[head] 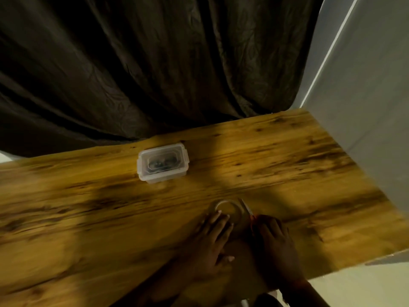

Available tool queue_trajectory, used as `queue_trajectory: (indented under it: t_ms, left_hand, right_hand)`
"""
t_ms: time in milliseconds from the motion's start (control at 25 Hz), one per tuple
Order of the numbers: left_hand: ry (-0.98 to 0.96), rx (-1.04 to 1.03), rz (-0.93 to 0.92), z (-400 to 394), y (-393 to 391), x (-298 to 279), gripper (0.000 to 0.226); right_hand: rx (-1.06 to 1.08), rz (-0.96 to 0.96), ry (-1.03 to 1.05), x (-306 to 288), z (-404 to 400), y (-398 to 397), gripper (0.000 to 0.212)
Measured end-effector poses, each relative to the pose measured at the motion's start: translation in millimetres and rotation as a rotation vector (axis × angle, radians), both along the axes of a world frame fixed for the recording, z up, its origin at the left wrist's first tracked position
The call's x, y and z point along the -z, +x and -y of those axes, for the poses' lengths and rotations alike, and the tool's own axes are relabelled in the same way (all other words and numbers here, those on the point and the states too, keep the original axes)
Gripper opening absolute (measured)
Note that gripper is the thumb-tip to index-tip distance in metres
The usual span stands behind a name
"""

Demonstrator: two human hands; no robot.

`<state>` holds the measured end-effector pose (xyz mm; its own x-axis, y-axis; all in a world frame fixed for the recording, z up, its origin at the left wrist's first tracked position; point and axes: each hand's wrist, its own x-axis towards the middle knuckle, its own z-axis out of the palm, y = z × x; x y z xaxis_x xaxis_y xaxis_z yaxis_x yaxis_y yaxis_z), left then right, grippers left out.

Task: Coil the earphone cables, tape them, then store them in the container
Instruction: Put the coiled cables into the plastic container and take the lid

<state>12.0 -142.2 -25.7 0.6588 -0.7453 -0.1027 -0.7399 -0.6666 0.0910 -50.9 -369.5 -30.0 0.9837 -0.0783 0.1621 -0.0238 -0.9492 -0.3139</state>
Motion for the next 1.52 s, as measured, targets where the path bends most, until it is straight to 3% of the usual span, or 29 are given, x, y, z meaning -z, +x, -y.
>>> queue_trajectory:
  t_ms: [320, 480, 720, 1080, 1520]
  left_hand:
    - [0.019, -0.097, -0.058, 19, 36, -10, 0.075]
    - [0.044, -0.174, -0.101, 34, 76, -22, 0.076]
    - [0.047, -0.252, -0.086, 56, 135, -25, 0.074]
    - [-0.03, -0.473, -0.354, 68, 186, -18, 0.083]
    - [0.047, -0.359, -0.194, 64, 180, -29, 0.08]
  right_hand:
    - [0.006, -0.03, -0.049, -3, 17, 49, 0.058]
    - [0.02, 0.013, -0.052, -8, 19, 108, 0.051]
    - [0.047, -0.155, 0.013, -16, 17, 190, 0.053]
    - [0.044, -0.175, -0.059, -12, 18, 243, 0.056]
    - [0.077, -0.171, -0.07, -16, 14, 237, 0.052]
